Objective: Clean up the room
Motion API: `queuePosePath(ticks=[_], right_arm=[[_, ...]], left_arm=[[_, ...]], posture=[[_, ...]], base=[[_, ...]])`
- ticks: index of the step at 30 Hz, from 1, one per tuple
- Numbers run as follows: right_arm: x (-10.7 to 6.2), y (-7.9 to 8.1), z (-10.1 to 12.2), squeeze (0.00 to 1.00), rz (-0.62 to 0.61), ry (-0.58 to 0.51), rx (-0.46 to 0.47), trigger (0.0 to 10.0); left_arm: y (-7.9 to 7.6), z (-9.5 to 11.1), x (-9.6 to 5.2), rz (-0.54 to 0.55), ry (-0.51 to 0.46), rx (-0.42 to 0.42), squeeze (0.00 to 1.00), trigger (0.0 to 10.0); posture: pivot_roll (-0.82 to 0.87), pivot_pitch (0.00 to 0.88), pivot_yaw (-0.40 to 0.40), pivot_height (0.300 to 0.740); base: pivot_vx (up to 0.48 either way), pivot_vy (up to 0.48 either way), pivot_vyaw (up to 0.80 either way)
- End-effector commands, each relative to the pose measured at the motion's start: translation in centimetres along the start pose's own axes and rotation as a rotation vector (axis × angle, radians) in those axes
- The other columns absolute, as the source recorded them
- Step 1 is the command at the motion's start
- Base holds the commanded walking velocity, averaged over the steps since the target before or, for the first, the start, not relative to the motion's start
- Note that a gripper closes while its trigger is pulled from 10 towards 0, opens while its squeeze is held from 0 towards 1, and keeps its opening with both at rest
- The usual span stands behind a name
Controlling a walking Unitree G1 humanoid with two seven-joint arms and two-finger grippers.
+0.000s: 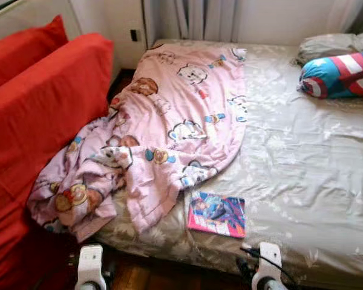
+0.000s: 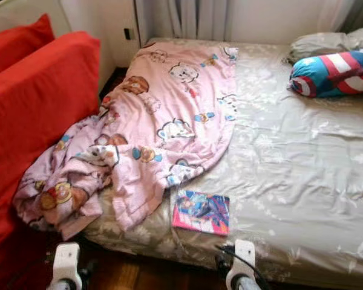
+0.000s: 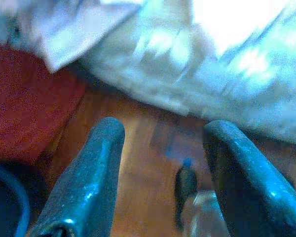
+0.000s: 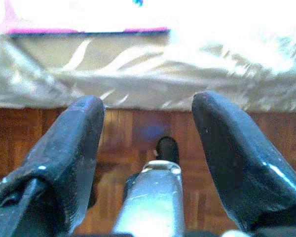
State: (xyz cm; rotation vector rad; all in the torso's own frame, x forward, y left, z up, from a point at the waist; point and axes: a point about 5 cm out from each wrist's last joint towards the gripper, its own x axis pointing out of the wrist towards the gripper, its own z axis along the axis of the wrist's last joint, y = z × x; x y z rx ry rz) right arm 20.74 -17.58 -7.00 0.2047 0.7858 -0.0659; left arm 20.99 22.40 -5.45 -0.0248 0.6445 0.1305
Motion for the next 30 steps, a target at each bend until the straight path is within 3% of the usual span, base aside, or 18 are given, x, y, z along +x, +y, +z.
queuePosePath(ticks=[1, 5, 6, 9, 12, 14, 16, 21, 30], right_arm=[[0.1, 0.3, 0.6, 0.0, 0.016, -0.037, -0.02, 10.0], [0.5, 1.6, 3.5, 0.0, 0.088, -0.174, -0.058, 10.0], [0.5, 1.6, 3.5, 0.0, 0.088, -0.174, -0.058, 10.0], [0.4, 2.0, 6.6, 0.0, 0.118, -0.36, -0.03, 10.0], [0.2, 2.0, 7.3, 0.0, 0.119, -0.408, -0.028, 10.0], [-0.2, 2.1, 8.3, 0.0, 0.126, -0.487, -0.029, 10.0], [-0.5, 2.1, 8.6, 0.0, 0.128, -0.525, -0.032, 10.0], [-1.4, 1.8, 8.3, 0.0, 0.125, -0.583, -0.045, 10.0], [-1.4, 2.0, 8.2, 0.0, 0.101, -0.569, -0.057, 10.0]], left_arm=[[0.3, -0.6, -0.3, 0.008, 0.0, -0.025, 0.0, 10.0], [0.1, 2.3, 0.2, -0.023, -0.151, -0.032, 0.0, 10.0], [0.1, 2.3, 0.2, -0.023, -0.151, -0.032, 0.0, 10.0], [0.1, 4.9, 0.0, -0.05, -0.332, -0.032, 0.0, 10.0], [0.1, 5.6, -0.3, -0.057, -0.386, -0.024, 0.0, 10.0], [-0.1, 7.4, -1.1, -0.077, -0.506, 0.026, 0.0, 10.0], [-0.2, 8.3, -1.6, -0.08, -0.561, 0.027, 0.0, 10.0], [0.0, 9.6, -3.1, -0.087, -0.651, 0.019, 0.0, 10.0], [0.0, 10.5, -3.7, -0.085, -0.663, -0.014, 0.0, 10.0]], posture=[[0.04, 0.138, -0.009, 0.74], [0.04, 0.139, -0.012, 0.74], [0.04, 0.139, -0.012, 0.74], [0.03, 0.139, -0.012, 0.74], [0.02, 0.137, -0.014, 0.74], [0.02, 0.133, -0.016, 0.74], [0.02, 0.127, -0.02, 0.74], [0.01, 0.114, -0.017, 0.74], [0.01, 0.101, -0.016, 0.74]], base=[[0.0, 0.0, 0.0], [0.0, 0.0, 0.0], [0.0, 0.0, 0.0], [0.0, 0.0, 0.0], [0.0, 0.0, 0.0], [0.0, 0.0, 0.0], [0.0, 0.0, 0.0], [0.0, 0.0, 0.0], [0.0, 0.0, 0.0]])
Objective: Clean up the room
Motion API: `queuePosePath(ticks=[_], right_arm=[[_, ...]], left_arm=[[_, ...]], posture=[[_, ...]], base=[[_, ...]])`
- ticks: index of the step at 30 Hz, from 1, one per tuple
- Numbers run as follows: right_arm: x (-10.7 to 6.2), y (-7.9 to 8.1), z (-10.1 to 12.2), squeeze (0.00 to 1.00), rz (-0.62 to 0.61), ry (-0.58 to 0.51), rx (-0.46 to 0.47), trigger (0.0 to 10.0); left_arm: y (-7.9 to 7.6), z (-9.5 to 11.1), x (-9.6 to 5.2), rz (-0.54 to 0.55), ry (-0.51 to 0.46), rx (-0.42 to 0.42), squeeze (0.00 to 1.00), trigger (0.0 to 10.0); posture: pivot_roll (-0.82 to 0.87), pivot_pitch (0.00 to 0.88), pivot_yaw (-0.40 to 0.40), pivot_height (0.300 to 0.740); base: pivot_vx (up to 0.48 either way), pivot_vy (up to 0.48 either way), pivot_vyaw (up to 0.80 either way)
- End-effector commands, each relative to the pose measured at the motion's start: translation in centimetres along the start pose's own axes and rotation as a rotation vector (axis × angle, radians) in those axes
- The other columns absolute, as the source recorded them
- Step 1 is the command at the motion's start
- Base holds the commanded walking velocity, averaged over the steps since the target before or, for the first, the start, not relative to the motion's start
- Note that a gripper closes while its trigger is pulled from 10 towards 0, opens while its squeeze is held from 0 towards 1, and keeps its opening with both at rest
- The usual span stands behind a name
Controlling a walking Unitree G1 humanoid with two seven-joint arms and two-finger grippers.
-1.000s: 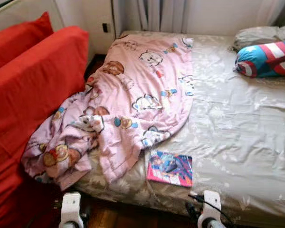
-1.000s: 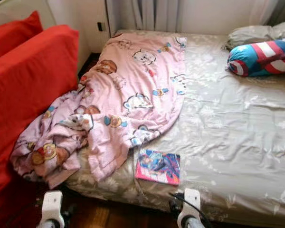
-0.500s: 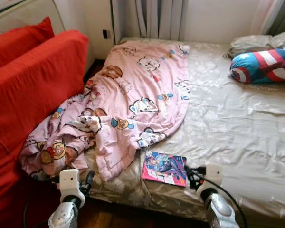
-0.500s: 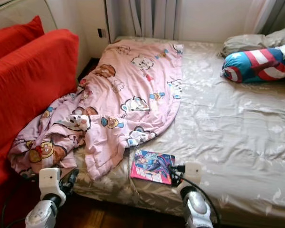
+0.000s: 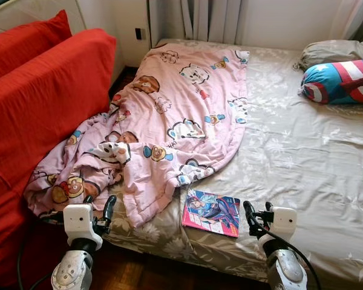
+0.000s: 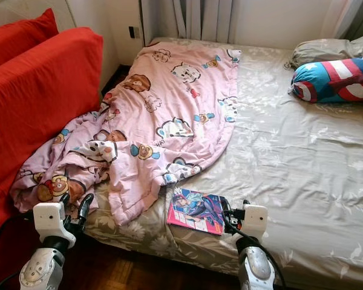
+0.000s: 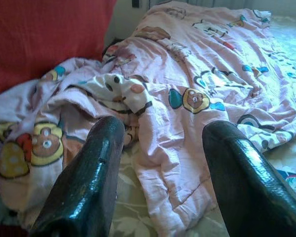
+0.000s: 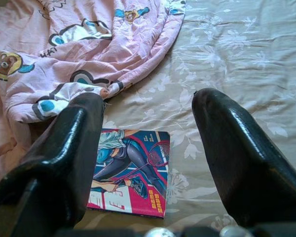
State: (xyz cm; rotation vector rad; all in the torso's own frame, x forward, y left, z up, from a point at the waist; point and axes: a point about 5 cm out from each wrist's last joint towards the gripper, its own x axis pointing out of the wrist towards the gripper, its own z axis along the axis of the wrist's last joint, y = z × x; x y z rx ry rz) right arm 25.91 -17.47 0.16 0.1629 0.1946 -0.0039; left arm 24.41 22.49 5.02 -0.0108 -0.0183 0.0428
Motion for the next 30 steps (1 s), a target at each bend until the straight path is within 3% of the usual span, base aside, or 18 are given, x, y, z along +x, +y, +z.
queuePosePath(ticks=[1, 5, 13, 18, 30], right_arm=[[-0.1, 0.1, -0.3, 0.0, -0.007, 0.029, -0.01, 10.0], [-0.1, 0.1, -0.2, 0.0, 0.0, 0.023, -0.005, 10.0], [0.0, 0.9, -0.6, 0.0, 0.03, 0.063, 0.001, 10.0], [0.1, 0.8, -0.4, 0.0, 0.022, 0.051, 0.007, 10.0], [1.1, 0.8, 0.3, 0.0, 0.011, 0.058, 0.005, 10.0]], left_arm=[[0.0, 0.4, 0.2, 0.006, -0.003, -0.01, 0.0, 10.0], [-0.2, 0.9, 0.5, -0.008, -0.006, -0.014, 0.0, 10.0], [-0.7, 1.2, 0.6, -0.028, 0.003, -0.011, 0.0, 10.0], [-0.7, 1.5, 0.9, -0.025, 0.004, -0.011, 0.0, 10.0], [-0.7, 1.8, 1.2, -0.014, 0.005, -0.013, 0.0, 10.0]], posture=[[0.01, 0.097, -0.016, 0.731], [0.01, 0.09, -0.013, 0.711], [0.02, 0.093, -0.01, 0.711], [0.02, 0.117, -0.01, 0.681], [0.02, 0.155, -0.006, 0.681]], base=[[0.0, 0.0, 0.0], [0.0, 0.0, 0.0], [0.0, 0.0, 0.0], [0.0, 0.0, 0.0], [0.0, 0.0, 0.0]])
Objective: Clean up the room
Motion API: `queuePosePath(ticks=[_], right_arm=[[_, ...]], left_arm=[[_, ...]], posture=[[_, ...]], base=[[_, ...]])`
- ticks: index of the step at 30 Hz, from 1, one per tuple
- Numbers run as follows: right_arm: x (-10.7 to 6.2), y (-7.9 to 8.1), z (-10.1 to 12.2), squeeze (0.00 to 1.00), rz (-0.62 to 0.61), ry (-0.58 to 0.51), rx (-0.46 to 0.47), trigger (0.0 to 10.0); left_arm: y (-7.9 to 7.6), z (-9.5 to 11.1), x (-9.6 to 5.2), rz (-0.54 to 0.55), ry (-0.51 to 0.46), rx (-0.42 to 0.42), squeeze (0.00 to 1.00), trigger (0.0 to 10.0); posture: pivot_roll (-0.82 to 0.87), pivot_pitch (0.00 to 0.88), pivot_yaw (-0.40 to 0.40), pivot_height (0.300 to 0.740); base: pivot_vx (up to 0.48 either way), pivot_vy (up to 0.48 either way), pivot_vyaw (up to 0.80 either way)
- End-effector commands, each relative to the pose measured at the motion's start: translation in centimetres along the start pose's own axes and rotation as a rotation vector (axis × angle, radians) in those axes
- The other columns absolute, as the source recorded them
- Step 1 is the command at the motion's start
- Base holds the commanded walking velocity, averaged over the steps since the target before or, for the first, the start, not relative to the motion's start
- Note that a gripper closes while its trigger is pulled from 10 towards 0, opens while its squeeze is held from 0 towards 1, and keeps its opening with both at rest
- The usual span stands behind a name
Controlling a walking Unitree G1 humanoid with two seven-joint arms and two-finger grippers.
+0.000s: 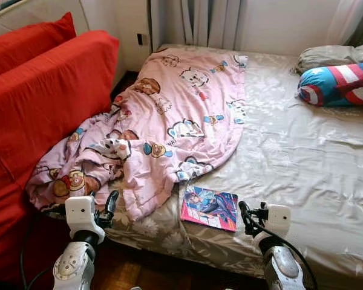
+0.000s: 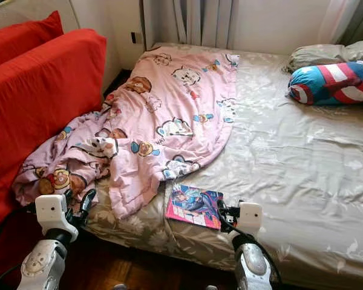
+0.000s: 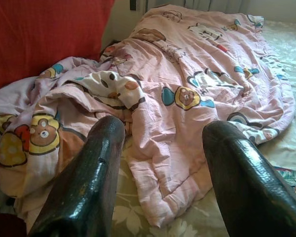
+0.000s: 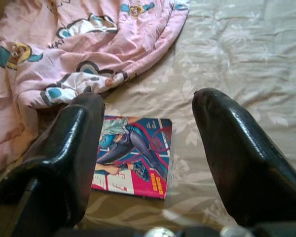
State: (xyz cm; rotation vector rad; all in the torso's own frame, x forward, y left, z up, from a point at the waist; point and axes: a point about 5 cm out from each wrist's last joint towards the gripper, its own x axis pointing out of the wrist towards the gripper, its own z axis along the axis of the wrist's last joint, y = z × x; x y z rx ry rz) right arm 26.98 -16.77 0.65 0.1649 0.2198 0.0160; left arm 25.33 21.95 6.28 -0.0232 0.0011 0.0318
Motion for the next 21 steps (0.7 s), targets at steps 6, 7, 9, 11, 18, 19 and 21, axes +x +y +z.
queuePosePath(ticks=[6, 7, 9, 11, 18, 19, 21], right_arm=[[0.2, 0.43, -0.07, 0.0, 0.017, 0.004, 0.025, 10.0], [0.19, 0.42, -0.08, 0.0, 0.015, 0.004, 0.026, 10.0], [0.19, 0.41, -0.13, 0.0, 0.013, 0.007, 0.024, 10.0], [0.19, 0.44, -0.19, 0.0, 0.015, 0.011, 0.025, 10.0], [0.33, 0.56, -0.66, 0.0, 0.033, 0.063, 0.014, 10.0], [0.34, 0.57, -0.62, 0.0, 0.034, 0.059, 0.019, 10.0], [0.35, 0.56, -0.52, 0.0, 0.03, 0.047, 0.021, 10.0]], left_arm=[[-0.02, 0.64, 0.35, 0.002, -0.013, 0.0, 0.0, 10.0], [-0.02, 0.63, 0.33, 0.002, -0.012, 0.0, 0.0, 10.0], [-0.03, 0.56, 0.26, 0.003, -0.009, 0.001, 0.0, 10.0], [-0.04, 0.5, 0.23, 0.003, -0.007, 0.001, 0.0, 10.0], [-0.14, 0.4, 0.23, 0.006, 0.0, 0.0, 0.0, 10.0], [-0.17, 0.39, 0.24, 0.006, 0.002, -0.001, 0.0, 10.0], [-0.23, 0.33, 0.26, 0.006, 0.005, -0.001, 0.0, 10.0]], posture=[[0.02, 0.161, -0.005, 0.666], [0.02, 0.163, -0.005, 0.666], [0.03, 0.163, -0.006, 0.666], [0.03, 0.166, -0.007, 0.666], [0.03, 0.17, -0.01, 0.661], [0.03, 0.17, -0.01, 0.651], [0.03, 0.169, -0.012, 0.637]], base=[[0.0, 0.0, 0.0], [0.0, 0.0, 0.0], [0.0, 0.0, 0.0], [0.0, 0.0, 0.0], [0.0, 0.0, 0.0], [0.0, 0.0, 0.0], [0.0, 0.0, 0.0]])
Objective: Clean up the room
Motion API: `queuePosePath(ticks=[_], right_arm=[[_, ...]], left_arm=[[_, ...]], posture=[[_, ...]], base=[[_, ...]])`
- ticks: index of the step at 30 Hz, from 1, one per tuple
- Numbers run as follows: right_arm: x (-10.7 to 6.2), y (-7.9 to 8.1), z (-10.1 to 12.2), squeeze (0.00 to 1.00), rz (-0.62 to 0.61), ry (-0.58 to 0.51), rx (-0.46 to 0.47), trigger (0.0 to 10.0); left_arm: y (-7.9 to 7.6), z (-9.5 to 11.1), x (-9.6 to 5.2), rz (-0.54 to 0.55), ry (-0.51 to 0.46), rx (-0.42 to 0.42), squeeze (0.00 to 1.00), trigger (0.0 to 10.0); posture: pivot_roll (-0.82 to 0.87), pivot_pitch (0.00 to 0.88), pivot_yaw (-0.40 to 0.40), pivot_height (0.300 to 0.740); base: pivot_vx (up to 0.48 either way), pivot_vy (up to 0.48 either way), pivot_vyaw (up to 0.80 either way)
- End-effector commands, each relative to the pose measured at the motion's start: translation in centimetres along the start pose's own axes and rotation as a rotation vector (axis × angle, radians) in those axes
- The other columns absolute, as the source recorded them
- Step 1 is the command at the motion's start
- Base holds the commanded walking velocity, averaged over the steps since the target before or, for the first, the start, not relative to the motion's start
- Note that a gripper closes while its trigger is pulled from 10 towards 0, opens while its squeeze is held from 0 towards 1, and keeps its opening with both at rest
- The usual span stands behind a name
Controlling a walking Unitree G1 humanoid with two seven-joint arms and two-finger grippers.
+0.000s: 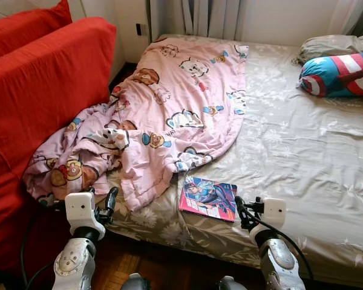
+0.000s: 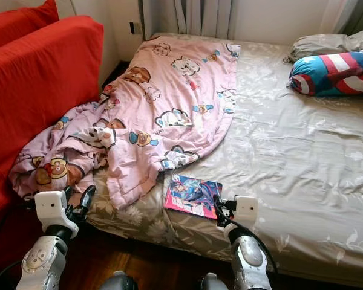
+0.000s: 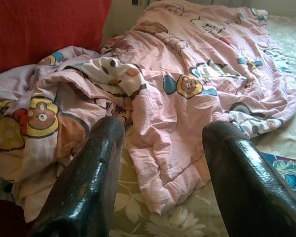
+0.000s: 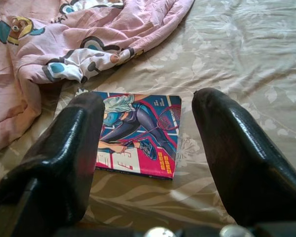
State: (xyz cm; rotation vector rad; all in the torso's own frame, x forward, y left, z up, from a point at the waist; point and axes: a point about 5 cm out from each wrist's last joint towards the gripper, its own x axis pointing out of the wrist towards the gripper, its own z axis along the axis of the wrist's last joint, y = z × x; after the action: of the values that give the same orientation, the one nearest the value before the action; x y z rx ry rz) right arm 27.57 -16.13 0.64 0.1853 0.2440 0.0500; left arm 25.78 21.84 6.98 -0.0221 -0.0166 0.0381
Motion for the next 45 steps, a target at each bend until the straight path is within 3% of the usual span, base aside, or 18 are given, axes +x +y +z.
queuePosePath(ticks=[1, 5, 42, 45], right_arm=[[-0.2, -0.1, -0.5, 0.0, -0.004, 0.02, 0.005, 10.0], [0.1, 0.0, 0.1, 0.0, -0.011, -0.017, 0.018, 10.0], [0.5, 0.4, 0.1, 0.0, 0.01, 0.001, -0.006, 10.0], [0.6, 0.6, 0.0, 0.0, 0.021, 0.012, -0.006, 10.0]], left_arm=[[-0.1, -0.4, -0.2, 0.0, 0.023, -0.002, 0.0, 10.0], [-0.2, -0.5, -0.1, -0.001, 0.028, 0.002, 0.0, 10.0], [-1.7, -1.5, -0.9, -0.023, 0.072, -0.023, 0.0, 10.0], [-1.7, -1.5, -0.8, -0.02, 0.07, -0.025, 0.0, 10.0]], posture=[[0.03, 0.169, -0.012, 0.637], [0.03, 0.166, -0.013, 0.633], [0.03, 0.138, -0.024, 0.618], [0.03, 0.145, -0.025, 0.598]], base=[[0.0, 0.0, 0.0], [0.0, 0.0, 0.0], [0.0, 0.0, 0.0], [0.0, 0.0, 0.0]])
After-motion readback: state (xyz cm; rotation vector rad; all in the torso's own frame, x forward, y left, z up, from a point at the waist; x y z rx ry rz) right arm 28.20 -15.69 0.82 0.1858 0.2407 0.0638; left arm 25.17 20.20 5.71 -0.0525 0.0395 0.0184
